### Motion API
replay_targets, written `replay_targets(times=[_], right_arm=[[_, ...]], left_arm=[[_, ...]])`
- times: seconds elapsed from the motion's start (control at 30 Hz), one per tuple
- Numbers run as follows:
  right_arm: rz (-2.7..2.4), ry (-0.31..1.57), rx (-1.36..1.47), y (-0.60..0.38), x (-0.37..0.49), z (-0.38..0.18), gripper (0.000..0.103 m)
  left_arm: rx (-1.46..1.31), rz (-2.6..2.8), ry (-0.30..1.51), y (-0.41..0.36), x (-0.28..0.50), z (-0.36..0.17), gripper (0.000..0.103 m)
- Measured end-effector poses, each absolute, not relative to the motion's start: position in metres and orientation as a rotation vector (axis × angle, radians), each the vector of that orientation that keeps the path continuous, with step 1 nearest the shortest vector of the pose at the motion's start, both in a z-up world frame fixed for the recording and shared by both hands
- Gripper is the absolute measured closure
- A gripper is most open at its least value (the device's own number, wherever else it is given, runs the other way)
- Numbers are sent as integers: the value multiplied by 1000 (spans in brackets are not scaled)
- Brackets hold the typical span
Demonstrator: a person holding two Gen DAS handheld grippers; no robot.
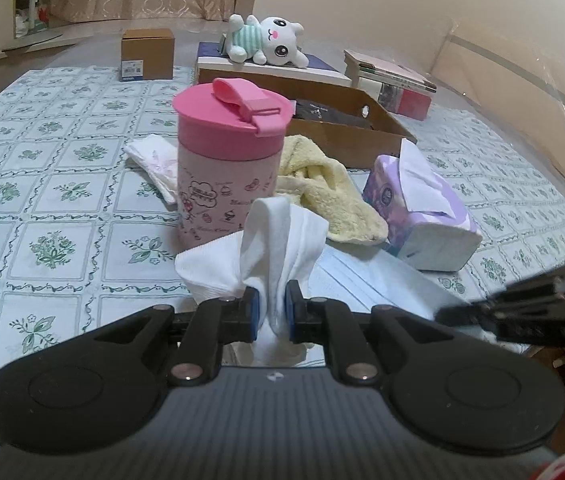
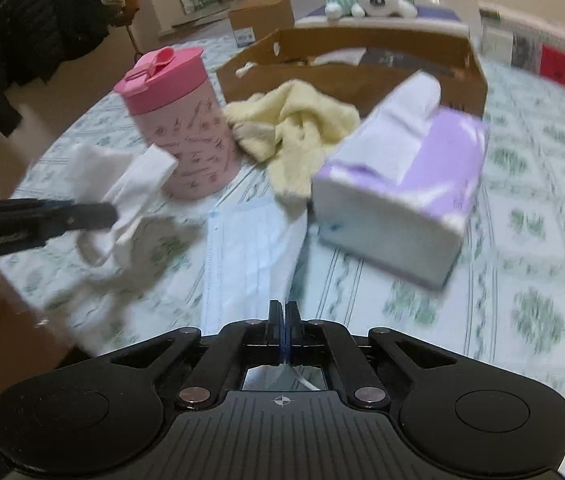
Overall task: Organize soft objects
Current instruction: 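Lift the mask and white cloth and carry both toward the cardboard box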
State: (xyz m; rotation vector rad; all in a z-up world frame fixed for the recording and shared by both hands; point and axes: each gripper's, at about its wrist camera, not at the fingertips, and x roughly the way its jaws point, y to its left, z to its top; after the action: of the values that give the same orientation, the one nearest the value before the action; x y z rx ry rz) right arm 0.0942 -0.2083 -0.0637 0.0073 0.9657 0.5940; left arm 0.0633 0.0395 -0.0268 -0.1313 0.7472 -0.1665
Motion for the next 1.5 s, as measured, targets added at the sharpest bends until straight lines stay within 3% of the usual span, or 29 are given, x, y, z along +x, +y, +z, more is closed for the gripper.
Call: replay_targets(times=[0.23,0.27,0.33,0.37,0.4,0.77,0.93,0.97,1.03,1.2,1.3,1.5], right_arm=[[516,975,-111,-215,70,-66,102],[510,968,-107,-216,69,-65,98],[501,940,-105,-216,66,-62,63],[504,924,-103,-214,65,-60,26],[510,903,-100,-212,64,-57,15],[650,844,-464,-155,75,-82,12],[637,924,-330,-166,97,-90,13],[634,928,-301,-170,99,-90,19],[625,911,-303,-173,99,-87,33],[622,902,-294,-174,98,-76,89],[610,897,-277,-175,93,-71,100],[630,903,-203,-182,75,-54,101]], left_arm=[[-145,-165,741,42,55,-25,92],[-145,-164,740,43,53,-25,92],[-144,-162,737,43,51,-23,92],[-144,-161,737,44,51,-23,92],[-145,-159,736,44,50,-23,92],[-160,-149,762,49,54,-32,92],[-165,-141,773,52,59,-36,92],[-165,-140,774,52,60,-37,92],[-166,-142,777,52,62,-38,92],[-163,-152,776,48,61,-38,92],[-156,-155,772,45,57,-35,92],[-136,-147,762,44,45,-26,92]])
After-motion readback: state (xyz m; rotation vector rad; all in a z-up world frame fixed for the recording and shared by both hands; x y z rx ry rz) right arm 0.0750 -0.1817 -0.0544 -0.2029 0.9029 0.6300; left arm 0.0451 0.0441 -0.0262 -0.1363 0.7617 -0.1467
